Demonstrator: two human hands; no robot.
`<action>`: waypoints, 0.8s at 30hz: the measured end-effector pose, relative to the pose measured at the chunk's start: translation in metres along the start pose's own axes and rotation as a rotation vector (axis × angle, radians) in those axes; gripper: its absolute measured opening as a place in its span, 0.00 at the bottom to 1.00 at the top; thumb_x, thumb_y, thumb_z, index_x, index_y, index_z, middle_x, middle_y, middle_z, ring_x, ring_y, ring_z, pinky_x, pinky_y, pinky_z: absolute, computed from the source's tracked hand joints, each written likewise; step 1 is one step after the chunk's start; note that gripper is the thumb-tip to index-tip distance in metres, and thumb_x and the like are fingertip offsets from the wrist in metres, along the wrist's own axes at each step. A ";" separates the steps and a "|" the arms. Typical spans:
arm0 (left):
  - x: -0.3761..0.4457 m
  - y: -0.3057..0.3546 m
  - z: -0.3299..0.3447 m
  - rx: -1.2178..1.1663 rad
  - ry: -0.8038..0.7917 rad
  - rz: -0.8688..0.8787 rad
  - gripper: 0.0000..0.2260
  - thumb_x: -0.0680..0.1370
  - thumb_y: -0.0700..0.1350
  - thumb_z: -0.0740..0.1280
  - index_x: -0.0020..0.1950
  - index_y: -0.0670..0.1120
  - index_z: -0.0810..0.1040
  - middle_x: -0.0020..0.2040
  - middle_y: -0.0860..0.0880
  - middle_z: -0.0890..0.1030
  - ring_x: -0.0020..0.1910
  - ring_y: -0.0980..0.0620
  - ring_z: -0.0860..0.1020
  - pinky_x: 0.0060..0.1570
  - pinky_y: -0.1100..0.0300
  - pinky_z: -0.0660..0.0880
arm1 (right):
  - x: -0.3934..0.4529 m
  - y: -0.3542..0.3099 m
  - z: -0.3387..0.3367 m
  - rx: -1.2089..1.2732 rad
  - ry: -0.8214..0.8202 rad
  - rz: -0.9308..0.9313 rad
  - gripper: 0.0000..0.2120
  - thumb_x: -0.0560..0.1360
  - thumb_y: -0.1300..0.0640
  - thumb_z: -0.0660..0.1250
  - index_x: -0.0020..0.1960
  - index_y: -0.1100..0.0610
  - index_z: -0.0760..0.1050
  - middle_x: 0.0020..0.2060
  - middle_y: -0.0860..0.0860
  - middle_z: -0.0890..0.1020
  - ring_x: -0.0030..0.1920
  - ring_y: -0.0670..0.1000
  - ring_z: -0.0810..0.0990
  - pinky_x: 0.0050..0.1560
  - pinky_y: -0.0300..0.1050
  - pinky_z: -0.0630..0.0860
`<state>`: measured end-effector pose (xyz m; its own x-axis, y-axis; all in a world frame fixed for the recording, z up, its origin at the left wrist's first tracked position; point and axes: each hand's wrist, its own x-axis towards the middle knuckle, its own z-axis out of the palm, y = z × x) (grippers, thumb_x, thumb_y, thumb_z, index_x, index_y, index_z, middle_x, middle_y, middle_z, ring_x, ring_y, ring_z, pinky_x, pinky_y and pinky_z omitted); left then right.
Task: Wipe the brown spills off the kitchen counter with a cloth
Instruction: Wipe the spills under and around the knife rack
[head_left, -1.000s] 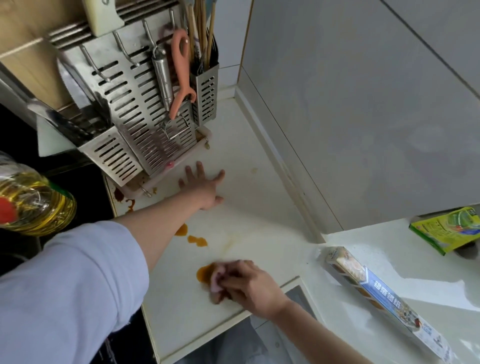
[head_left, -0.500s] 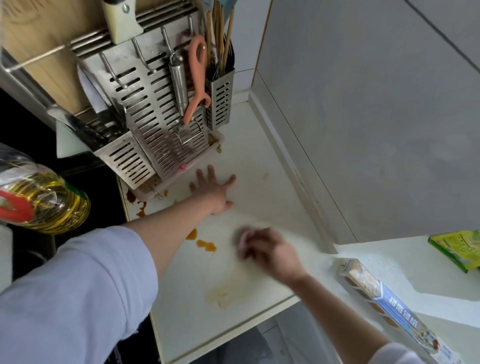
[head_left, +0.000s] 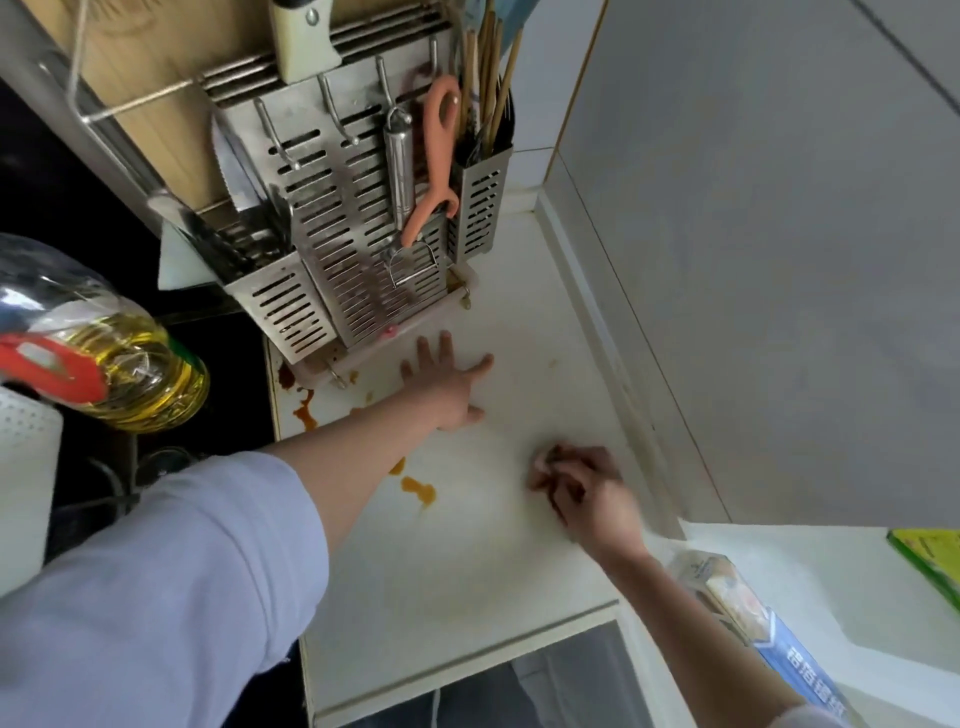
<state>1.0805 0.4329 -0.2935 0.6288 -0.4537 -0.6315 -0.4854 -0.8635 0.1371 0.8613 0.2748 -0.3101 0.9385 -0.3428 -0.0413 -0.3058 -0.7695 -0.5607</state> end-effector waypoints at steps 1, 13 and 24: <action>0.000 0.001 0.000 -0.001 -0.002 0.002 0.38 0.79 0.61 0.64 0.79 0.65 0.41 0.78 0.38 0.32 0.77 0.30 0.38 0.72 0.32 0.51 | 0.011 -0.001 0.003 -0.008 0.109 0.239 0.13 0.72 0.59 0.69 0.55 0.47 0.81 0.57 0.48 0.76 0.54 0.54 0.79 0.46 0.42 0.75; -0.075 -0.048 -0.013 -0.151 0.273 0.099 0.21 0.83 0.51 0.59 0.76 0.56 0.65 0.79 0.46 0.60 0.78 0.45 0.60 0.73 0.48 0.65 | 0.019 -0.012 0.022 0.062 -0.050 -0.089 0.14 0.72 0.54 0.66 0.56 0.44 0.80 0.58 0.47 0.76 0.57 0.53 0.78 0.54 0.41 0.76; -0.160 -0.083 0.072 -0.137 0.221 -0.261 0.24 0.80 0.54 0.62 0.72 0.41 0.68 0.76 0.42 0.65 0.72 0.44 0.68 0.63 0.49 0.74 | 0.010 -0.061 0.047 -0.028 -0.409 -0.574 0.09 0.68 0.52 0.68 0.47 0.42 0.80 0.55 0.41 0.78 0.55 0.47 0.78 0.53 0.43 0.79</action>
<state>0.9761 0.5934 -0.2588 0.8440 -0.2380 -0.4806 -0.2151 -0.9711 0.1033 0.8964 0.3436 -0.3156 0.9360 0.3476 -0.0562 0.2570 -0.7834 -0.5659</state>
